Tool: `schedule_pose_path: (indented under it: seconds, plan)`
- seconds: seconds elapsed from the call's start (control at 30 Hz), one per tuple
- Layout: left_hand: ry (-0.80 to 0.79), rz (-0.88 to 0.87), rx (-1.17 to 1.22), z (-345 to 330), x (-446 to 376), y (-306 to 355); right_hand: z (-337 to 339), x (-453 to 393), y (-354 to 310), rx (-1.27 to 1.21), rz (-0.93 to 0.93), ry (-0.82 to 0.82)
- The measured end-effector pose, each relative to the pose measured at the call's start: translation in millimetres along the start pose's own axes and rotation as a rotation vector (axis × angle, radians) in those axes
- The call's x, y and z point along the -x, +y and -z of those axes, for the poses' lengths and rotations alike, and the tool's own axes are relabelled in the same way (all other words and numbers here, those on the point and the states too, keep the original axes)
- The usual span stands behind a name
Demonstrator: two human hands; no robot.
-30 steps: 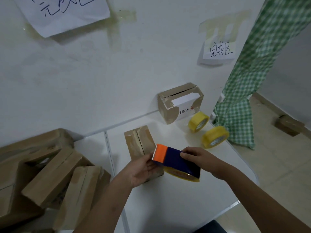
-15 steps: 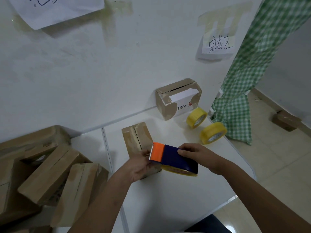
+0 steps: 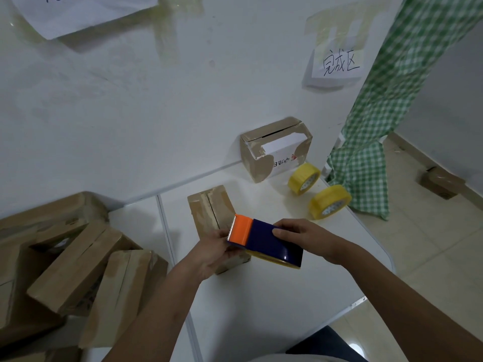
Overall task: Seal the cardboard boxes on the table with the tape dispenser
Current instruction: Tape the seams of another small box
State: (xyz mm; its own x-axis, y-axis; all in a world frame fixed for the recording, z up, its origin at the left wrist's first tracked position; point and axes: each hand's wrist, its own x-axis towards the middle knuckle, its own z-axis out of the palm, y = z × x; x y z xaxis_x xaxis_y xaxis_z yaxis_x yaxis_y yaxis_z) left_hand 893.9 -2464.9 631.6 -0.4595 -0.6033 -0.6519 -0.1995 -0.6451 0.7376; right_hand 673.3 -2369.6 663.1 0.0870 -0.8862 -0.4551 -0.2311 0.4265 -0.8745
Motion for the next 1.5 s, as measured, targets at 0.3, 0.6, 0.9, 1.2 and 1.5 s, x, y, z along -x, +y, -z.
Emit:
schedule_pose_path:
  seconds: [0.3,0.6,0.9,1.2,1.5]
  plan:
    - [-0.110,0.086,0.172,0,4,0,-2,4,-4,0.029,-0.020,0.011]
    - [0.033,-0.013,-0.066,-7,5,-2,-7,-4,3,0.250,0.032,0.125]
    - [0.082,-0.082,-0.182,-5,2,-3,7,-4,-7,0.347,0.008,0.077]
    - [0.094,-0.085,-0.081,14,2,4,15,-3,-7,0.332,-0.045,0.044]
    - [0.194,-0.142,-0.229,12,10,19,16,-9,-5,0.345,-0.091,0.066]
